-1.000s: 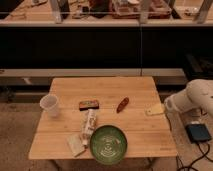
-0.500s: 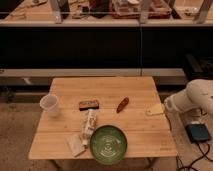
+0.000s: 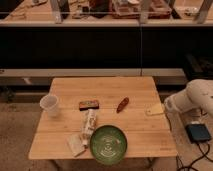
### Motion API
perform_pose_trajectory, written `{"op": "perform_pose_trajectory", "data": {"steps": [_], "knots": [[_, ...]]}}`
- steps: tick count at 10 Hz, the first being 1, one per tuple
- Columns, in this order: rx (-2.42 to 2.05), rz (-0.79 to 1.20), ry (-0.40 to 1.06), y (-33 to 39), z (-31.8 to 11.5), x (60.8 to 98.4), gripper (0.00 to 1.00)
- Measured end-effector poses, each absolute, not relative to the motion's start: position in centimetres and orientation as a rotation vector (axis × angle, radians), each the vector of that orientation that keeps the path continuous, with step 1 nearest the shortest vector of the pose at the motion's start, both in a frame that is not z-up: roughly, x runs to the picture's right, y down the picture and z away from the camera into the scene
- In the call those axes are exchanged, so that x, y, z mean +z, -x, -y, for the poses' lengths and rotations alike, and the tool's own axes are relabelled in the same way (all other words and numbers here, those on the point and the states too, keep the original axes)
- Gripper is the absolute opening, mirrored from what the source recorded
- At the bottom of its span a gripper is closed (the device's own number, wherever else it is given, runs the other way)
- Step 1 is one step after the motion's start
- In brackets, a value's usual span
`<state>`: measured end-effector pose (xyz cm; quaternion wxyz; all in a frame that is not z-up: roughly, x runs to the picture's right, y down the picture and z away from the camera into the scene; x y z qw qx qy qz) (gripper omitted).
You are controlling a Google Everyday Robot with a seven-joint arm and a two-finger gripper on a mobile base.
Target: Place the pepper in the ceramic cup
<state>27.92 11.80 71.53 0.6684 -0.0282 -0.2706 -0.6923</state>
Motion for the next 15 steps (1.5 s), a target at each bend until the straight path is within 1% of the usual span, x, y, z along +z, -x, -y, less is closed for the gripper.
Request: {"op": "perform_pose_trajectory", "data": {"steps": [9,11,12,15], "knots": [[-1.563,0.601,0.072,-28.2,-11.7,71.6,0.8],[-1.571,0.548,0.121,-28.1,-9.5,72.9,0.8],[-1.577,0.489,0.165,-27.5,-7.2,74.5,0.8],[-1.557,0.381,0.239,-23.5,-2.6,78.5,0.8]]}}
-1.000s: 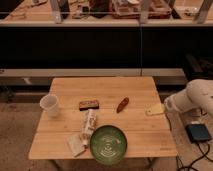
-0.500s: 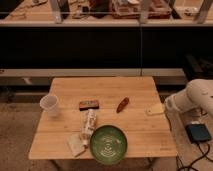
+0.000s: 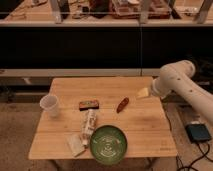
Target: Place the pepper in the ceramic cup
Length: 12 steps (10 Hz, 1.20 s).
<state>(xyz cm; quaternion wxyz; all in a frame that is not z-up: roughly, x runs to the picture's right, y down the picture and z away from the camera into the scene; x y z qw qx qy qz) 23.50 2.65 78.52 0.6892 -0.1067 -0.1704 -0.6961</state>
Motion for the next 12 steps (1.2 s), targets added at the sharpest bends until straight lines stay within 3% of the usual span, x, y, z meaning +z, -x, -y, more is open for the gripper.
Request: {"op": "perform_pose_trajectory", "data": {"steps": [3,7,12], "knots": [[-1.511,0.362,0.314,-19.8,-2.2,83.5,0.8],[-1.419,0.442,0.42,-17.0,-4.9,89.3,0.8],[-1.363,0.5,0.458,-14.8,-5.9,92.5,0.8]]}}
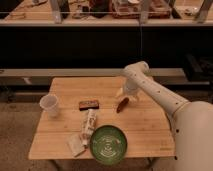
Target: Place the pepper in the ceramic cup
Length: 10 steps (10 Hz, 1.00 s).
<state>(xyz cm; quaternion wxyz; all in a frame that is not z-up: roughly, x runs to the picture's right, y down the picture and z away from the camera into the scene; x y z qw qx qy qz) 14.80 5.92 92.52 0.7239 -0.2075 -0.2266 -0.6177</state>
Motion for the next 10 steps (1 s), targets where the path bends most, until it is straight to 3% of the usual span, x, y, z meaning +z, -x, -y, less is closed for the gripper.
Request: {"op": "perform_pose_trajectory", "data": {"steps": [7,10], "knots": [[-1.346,0.589,0.496,-13.1,-8.7,93.9,0.79],[-1.342,0.614,0.49,-12.2,-9.1,94.2,0.54]]}}
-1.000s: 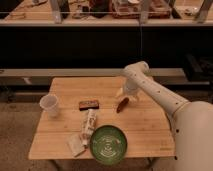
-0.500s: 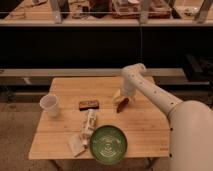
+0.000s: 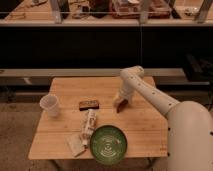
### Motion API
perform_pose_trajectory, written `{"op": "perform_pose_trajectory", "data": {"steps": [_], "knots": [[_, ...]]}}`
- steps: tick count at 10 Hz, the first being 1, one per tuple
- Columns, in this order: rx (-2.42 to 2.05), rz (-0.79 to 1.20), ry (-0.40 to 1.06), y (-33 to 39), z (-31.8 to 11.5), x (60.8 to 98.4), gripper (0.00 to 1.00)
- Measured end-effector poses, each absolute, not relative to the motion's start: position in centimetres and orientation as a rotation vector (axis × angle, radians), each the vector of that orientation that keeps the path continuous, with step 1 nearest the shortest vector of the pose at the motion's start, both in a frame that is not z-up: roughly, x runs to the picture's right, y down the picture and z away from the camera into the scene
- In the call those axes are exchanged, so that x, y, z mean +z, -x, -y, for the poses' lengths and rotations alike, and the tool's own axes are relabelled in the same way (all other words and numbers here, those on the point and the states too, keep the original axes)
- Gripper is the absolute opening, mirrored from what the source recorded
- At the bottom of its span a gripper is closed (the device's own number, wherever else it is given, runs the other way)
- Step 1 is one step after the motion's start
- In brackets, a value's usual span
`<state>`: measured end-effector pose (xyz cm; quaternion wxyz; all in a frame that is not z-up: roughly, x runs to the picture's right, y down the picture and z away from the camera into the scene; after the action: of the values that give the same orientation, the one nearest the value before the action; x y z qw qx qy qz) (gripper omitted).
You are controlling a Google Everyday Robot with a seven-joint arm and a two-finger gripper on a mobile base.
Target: Place the pepper in the ceramic cup
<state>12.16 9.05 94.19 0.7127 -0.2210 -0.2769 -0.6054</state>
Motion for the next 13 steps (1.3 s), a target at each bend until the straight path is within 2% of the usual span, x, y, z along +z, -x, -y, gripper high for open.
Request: {"op": "perform_pose_trajectory", "data": {"steps": [3,5,6,7,10,11,13], "knots": [[-1.339,0.641,0.479,-10.7,-8.8,94.3,0.26],[-1.376,0.661,0.418,-7.8,-6.6,93.2,0.05],[-1.406,0.667,0.37,-6.1,-4.8,92.0,0.0],[-1.442,0.675,0.319,-4.2,-2.9,90.5,0.0],[-1.58,0.759,0.09,6.4,3.8,82.7,0.0],[-1.624,0.815,0.008,10.9,5.1,79.8,0.0],[-1.69,0.872,-0.076,14.8,5.4,77.2,0.0]]}}
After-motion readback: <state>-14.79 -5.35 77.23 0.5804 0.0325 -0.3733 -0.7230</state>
